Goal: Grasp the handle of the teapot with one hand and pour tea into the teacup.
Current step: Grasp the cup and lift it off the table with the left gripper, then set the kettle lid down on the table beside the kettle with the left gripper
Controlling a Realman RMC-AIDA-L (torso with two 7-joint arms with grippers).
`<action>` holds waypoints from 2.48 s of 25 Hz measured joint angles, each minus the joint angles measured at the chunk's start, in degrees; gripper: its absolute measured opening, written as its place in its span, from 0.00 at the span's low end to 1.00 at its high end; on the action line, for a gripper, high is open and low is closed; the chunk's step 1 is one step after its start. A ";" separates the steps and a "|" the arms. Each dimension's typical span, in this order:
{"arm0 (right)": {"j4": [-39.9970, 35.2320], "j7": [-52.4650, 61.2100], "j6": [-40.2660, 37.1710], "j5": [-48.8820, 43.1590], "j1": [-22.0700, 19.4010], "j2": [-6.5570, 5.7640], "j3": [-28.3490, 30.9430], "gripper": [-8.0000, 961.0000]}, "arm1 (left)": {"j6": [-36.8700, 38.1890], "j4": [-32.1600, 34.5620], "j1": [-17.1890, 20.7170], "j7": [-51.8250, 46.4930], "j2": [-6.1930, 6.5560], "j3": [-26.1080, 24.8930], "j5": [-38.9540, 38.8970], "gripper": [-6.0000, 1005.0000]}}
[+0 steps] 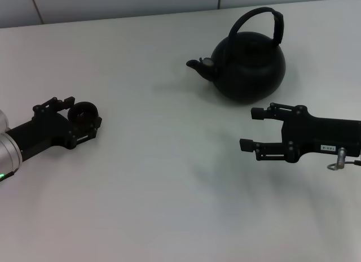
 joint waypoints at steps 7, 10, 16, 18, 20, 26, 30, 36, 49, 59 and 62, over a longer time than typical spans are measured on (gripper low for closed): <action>0.10 0.00 0.02 0.00 -0.12 0.00 0.00 0.86 | -0.16 0.11 -0.43 -0.33 -0.08 0.12 -0.01 0.71; 0.11 0.01 0.02 0.00 -0.12 0.00 0.00 0.86 | -0.16 0.02 -0.75 -0.44 -0.09 0.16 -0.01 0.71; 0.11 0.01 -0.07 0.00 -0.12 0.00 0.00 0.86 | 2.95 0.60 -1.64 -1.07 -0.43 1.26 -0.11 0.69; 0.08 0.01 -0.13 0.02 -0.04 0.00 0.00 0.86 | 3.77 0.35 -4.04 -1.19 -0.87 3.92 -0.46 0.69; 0.08 0.01 -0.17 0.09 0.03 0.00 0.00 0.86 | 2.94 -0.70 -6.00 -1.21 -0.92 6.33 -1.15 0.69; 0.04 0.01 -0.25 0.17 0.22 0.00 0.00 0.86 | -1.66 -2.02 -8.68 -1.11 -0.95 14.36 -5.16 0.69; 0.10 0.00 -0.27 0.25 0.51 0.00 0.00 0.86 | -2.81 -2.31 -8.78 -1.03 -0.96 16.29 -6.36 0.69; 0.19 0.01 -0.27 0.41 0.81 0.00 -0.64 0.86 | -3.06 -2.66 -8.29 -0.58 -0.97 17.71 -8.59 0.69; 0.20 0.01 -0.18 0.54 1.14 0.00 -0.79 0.86 | -3.39 -3.17 -7.58 -0.32 -0.97 17.78 -9.68 0.70; 0.20 0.01 -0.25 0.54 1.24 0.00 -0.78 0.86 | -2.94 -3.31 -7.17 0.31 -0.96 18.53 -9.30 0.70; 0.20 0.01 -0.26 0.52 1.23 0.00 -0.79 0.86 | -2.22 -2.85 -6.98 -0.10 -0.96 18.52 -9.33 0.71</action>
